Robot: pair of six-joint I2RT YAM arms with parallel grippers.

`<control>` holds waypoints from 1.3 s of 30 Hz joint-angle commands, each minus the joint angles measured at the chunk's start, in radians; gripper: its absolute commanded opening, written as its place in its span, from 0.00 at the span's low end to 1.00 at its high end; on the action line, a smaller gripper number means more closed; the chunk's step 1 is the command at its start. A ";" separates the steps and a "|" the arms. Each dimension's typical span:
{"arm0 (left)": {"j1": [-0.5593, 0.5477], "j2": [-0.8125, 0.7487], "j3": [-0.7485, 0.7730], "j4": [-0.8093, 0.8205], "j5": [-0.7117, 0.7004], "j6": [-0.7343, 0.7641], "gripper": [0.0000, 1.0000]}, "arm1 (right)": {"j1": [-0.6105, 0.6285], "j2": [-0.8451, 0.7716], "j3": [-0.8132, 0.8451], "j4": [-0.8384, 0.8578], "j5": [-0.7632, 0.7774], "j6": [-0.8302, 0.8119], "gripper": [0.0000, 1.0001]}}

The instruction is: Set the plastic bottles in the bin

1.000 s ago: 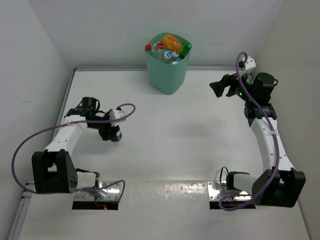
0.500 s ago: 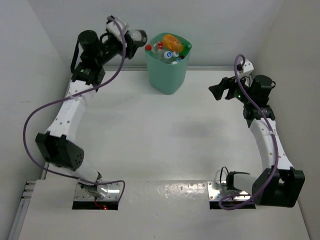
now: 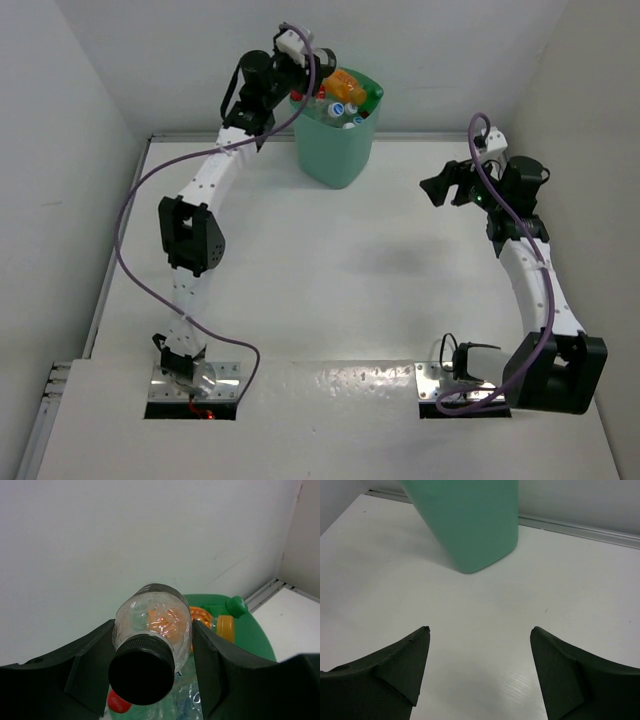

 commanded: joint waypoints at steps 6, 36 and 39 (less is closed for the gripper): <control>-0.049 0.059 0.063 0.054 -0.094 0.065 0.51 | -0.024 0.000 -0.017 0.020 -0.014 0.001 0.80; -0.120 -0.138 -0.098 0.078 -0.058 0.058 0.99 | -0.041 -0.030 -0.057 0.041 -0.037 0.035 0.80; -0.120 -0.176 -0.098 0.120 -0.068 0.033 0.99 | -0.038 -0.037 -0.059 0.046 -0.037 0.040 0.80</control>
